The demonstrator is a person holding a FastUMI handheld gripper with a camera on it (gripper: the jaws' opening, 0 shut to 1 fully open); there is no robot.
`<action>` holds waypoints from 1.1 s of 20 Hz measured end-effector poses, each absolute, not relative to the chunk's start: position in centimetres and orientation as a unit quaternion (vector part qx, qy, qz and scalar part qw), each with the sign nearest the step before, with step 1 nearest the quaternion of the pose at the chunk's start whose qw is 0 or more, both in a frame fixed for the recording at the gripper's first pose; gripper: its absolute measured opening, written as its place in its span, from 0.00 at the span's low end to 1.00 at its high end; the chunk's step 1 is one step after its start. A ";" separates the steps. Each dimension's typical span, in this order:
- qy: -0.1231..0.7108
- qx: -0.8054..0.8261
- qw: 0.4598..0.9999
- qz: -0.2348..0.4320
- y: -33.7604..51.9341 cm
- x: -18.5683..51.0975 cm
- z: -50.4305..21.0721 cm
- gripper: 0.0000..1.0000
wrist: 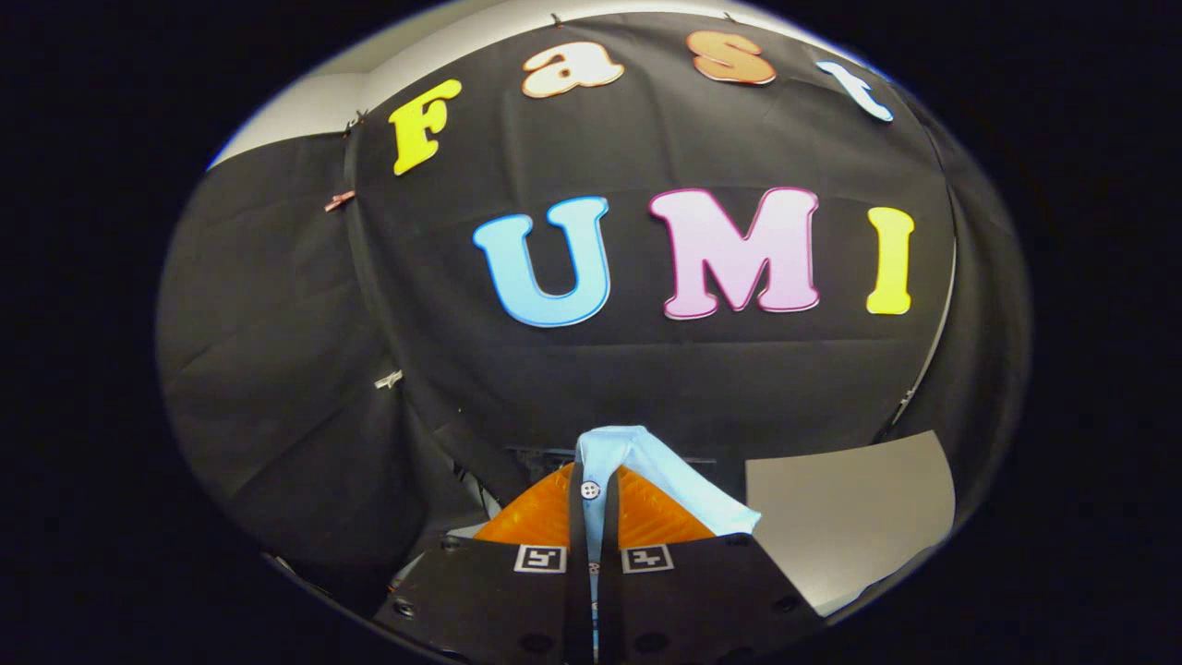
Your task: Put the clothes into the washing machine and then close the washing machine lid.
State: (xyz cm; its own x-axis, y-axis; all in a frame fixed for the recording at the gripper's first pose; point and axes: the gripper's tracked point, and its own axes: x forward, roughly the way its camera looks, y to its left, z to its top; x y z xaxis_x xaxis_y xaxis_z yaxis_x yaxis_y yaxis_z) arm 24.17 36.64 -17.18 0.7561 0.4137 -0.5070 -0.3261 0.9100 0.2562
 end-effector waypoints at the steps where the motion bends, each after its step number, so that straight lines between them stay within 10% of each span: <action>1: 0.293 0.074 0.932 0.202 37.8 24.2 -18.1 0.07; 17: 0.413 -0.001 0.893 0.176 44.5 25.8 -36.9 0.09; 19: 0.443 0.010 0.882 0.161 44.3 25.7 -39.5 0.19; 22: 0.465 0.001 0.873 0.149 43.0 25.6 -42.4 0.80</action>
State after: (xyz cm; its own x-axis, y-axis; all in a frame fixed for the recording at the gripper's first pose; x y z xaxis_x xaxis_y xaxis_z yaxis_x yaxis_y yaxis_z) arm 25.65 42.97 -42.40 0.5229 0.2599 -0.8118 -0.2589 0.9558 0.1392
